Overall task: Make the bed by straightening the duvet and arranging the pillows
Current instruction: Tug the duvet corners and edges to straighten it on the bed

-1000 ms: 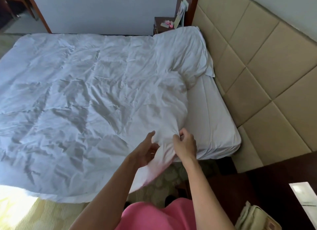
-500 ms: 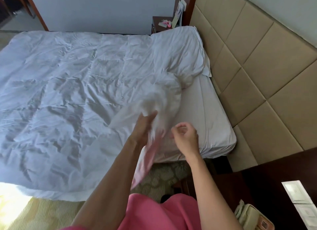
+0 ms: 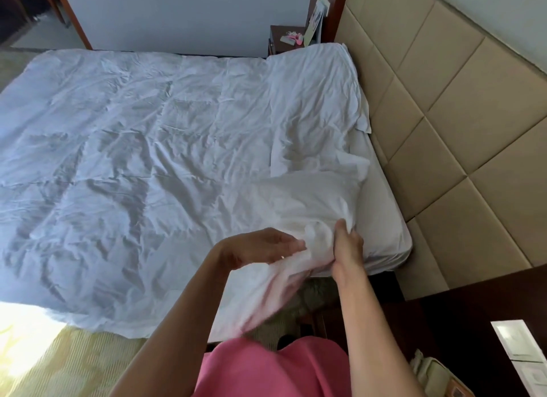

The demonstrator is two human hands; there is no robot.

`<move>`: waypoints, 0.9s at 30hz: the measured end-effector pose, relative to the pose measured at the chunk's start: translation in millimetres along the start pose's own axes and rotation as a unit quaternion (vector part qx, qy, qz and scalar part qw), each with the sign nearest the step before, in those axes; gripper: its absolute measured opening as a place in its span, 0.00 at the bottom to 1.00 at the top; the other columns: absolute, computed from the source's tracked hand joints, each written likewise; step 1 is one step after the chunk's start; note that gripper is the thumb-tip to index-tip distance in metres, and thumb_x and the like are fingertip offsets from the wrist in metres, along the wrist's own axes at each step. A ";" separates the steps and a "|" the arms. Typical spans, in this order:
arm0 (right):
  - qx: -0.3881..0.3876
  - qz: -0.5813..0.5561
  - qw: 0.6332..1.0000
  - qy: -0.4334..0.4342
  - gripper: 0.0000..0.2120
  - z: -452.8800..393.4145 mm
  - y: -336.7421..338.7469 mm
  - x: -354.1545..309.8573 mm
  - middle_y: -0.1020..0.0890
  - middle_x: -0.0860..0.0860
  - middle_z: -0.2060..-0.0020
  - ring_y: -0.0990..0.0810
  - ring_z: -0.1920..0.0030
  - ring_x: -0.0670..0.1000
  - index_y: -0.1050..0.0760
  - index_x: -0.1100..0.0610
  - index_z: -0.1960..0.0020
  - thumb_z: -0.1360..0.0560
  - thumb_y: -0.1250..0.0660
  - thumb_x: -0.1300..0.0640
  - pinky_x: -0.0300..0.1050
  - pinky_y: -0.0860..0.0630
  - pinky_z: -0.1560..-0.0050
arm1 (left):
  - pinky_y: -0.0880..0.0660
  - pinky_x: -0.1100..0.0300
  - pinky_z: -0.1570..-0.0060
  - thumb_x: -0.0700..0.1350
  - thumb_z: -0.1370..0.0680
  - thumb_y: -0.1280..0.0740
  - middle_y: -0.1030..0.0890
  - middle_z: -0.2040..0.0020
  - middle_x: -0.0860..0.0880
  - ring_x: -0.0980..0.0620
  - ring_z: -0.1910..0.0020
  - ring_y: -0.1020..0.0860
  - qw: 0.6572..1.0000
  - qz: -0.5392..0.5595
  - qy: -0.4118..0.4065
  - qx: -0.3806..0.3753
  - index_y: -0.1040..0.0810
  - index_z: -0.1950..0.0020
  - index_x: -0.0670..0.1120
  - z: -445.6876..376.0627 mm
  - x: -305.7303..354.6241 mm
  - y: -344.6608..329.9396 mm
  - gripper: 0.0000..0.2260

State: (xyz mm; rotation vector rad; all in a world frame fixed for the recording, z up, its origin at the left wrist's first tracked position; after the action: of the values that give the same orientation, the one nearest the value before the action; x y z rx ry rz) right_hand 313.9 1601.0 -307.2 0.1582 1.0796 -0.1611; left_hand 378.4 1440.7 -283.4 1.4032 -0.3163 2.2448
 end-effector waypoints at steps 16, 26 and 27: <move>-0.132 0.337 0.929 0.080 0.18 10.2 -12.5 -5.2 0.19 0.50 0.55 0.19 0.50 0.53 0.24 0.55 0.51 0.19 0.42 0.42 0.50 0.23 0.48 | 0.20 0.49 0.49 0.37 0.21 0.33 0.15 0.51 0.42 0.45 0.51 0.16 0.856 0.358 -0.122 0.352 0.18 0.47 0.39 -35.2 -0.5 54.4 0.06; -0.064 0.009 0.995 -0.078 0.23 18.7 6.7 -13.1 0.13 0.56 0.56 0.13 0.55 0.55 0.18 0.58 0.48 0.33 0.23 0.41 0.52 0.16 0.53 | 0.27 0.51 0.59 0.54 0.23 0.36 0.20 0.59 0.46 0.45 0.59 0.24 0.865 -0.431 -0.201 0.160 0.26 0.64 0.42 -30.8 75.4 -39.5 0.17; -0.045 0.010 0.997 -0.069 0.19 17.7 11.7 -12.0 0.13 0.58 0.56 0.13 0.56 0.57 0.18 0.62 0.48 0.31 0.22 0.49 0.52 0.16 0.55 | 0.27 0.52 0.58 0.55 0.21 0.37 0.20 0.58 0.45 0.46 0.58 0.24 0.857 -0.450 -0.199 0.151 0.26 0.62 0.41 -28.2 76.4 -40.3 0.18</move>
State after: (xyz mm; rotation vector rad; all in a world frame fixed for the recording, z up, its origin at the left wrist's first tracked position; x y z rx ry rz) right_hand 326.0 1609.4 -287.8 0.0755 0.9447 -0.1033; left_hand 348.6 1508.1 -230.1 1.6884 0.5104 1.2516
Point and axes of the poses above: each hand's wrist, its own z-axis away from the middle knuckle, its own y-axis out of the back of the hand, x = y × z, the point moved 8 cm from there along -z, towards the middle knuckle
